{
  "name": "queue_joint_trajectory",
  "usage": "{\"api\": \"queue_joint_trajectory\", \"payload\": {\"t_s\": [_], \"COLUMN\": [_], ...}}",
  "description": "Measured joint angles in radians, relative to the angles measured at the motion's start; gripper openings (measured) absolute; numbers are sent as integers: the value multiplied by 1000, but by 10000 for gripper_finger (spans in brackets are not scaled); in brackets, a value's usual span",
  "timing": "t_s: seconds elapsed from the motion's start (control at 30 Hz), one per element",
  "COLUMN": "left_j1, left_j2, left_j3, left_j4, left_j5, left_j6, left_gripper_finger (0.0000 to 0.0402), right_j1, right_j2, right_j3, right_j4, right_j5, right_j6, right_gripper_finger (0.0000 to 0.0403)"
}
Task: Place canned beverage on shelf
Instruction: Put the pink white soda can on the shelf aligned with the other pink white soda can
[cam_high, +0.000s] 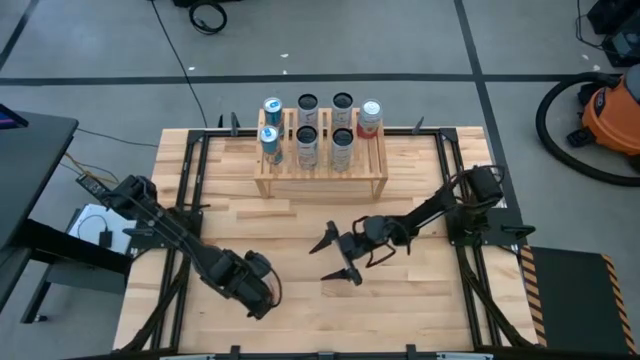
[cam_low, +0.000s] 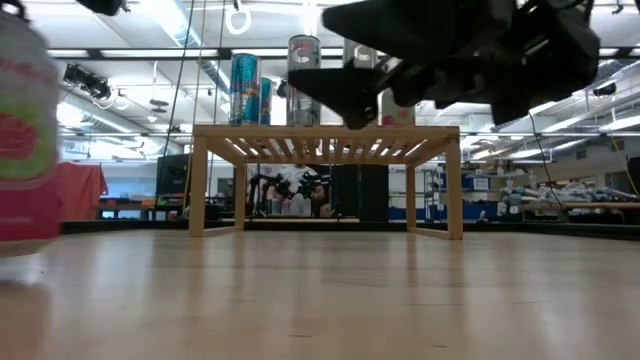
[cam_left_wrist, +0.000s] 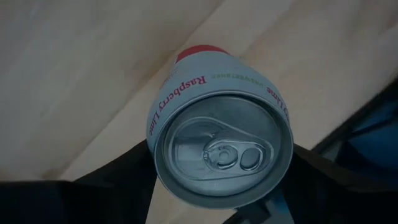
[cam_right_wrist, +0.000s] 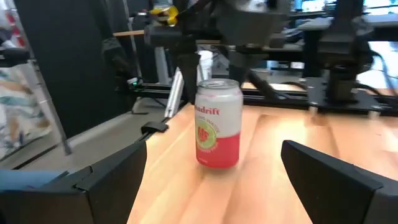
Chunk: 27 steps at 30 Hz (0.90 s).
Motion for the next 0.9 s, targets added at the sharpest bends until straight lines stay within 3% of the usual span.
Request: {"api": "queue_joint_trajectory", "payload": {"t_s": [0.43,0.67,0.9], "left_j1": [68,82,78], "left_j2": [-3,-3,-3], "left_j3": [2,2,2], "left_j4": [102,150,168], "left_j5": [5,-13,-27], "left_j6": [127,174,195], "left_gripper_finger": [286,286,286], "right_j1": [-2,-13,-41], "right_j2": [235,375,465], "right_j3": [256,407,506], "right_j4": [-1,-3,-2], "right_j5": [-195,-207,-287], "right_j6": [-19,97,217], "right_gripper_finger": [383,383,383]}}
